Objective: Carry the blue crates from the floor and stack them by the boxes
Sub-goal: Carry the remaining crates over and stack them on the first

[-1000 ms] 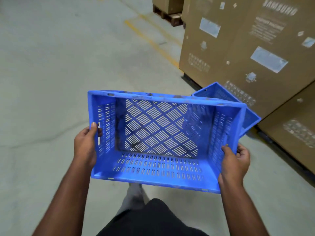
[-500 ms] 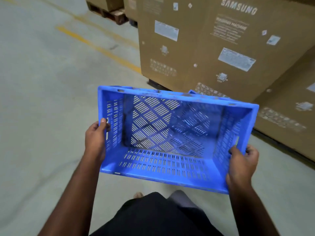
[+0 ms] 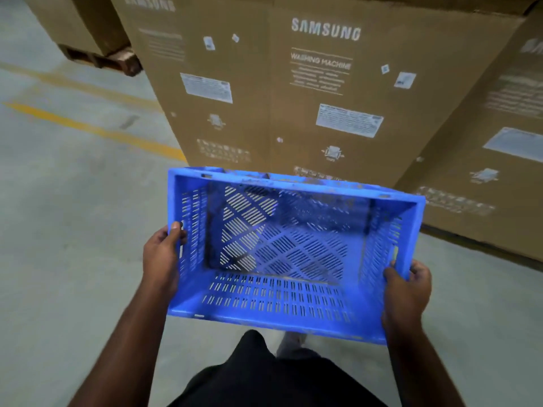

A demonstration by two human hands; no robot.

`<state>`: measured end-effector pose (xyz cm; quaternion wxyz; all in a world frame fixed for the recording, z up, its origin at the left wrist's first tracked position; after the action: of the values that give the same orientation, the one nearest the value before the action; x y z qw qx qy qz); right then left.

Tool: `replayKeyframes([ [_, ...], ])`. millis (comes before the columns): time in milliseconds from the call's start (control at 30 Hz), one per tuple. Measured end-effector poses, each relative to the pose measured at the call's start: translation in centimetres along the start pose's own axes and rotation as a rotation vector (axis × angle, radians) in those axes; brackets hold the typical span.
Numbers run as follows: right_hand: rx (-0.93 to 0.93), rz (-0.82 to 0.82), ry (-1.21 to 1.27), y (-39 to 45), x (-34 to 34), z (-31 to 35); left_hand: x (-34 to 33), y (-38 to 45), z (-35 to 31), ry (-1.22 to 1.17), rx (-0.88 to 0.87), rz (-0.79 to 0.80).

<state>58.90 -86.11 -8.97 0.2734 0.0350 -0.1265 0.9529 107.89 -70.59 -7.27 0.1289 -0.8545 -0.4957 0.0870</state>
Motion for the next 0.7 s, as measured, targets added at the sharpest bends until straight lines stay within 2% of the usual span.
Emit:
replayKeyframes([
  [167, 0.004, 0.059, -0.076, 8.4, -4.1, 1.3, -10.5, 4.7, 0.9, 0.062, -0.02, -0.015],
  [267, 0.002, 0.0, -0.11, 12.9, -6.1, 1.7, -16.4, 7.5, 2.1, 0.103, 0.01, 0.019],
  [500, 0.032, 0.014, -0.335, 20.8, -10.1, 0.4, -27.9, 16.9, 6.9, 0.252, -0.042, 0.257],
  [600, -0.022, 0.026, -0.422, 23.7, -11.1, -1.8, -31.8, 19.0, 9.0, 0.272, -0.01, 0.304],
  [700, 0.0, 0.047, -0.573, 26.7, -12.0, -3.8, -35.8, 21.3, 9.7, 0.313, -0.02, 0.373],
])
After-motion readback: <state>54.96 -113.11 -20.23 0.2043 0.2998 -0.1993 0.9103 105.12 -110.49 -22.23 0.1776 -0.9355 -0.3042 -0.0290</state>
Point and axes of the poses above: each hand's wrist, its own y-axis towards the middle knuckle, its own x-axis out of the back of the hand, z = x × y, the point moved 7 cm from there along y, towards the middle knuckle, and after that the axes turned 3 degrees about -z, right-handed, at the moved point
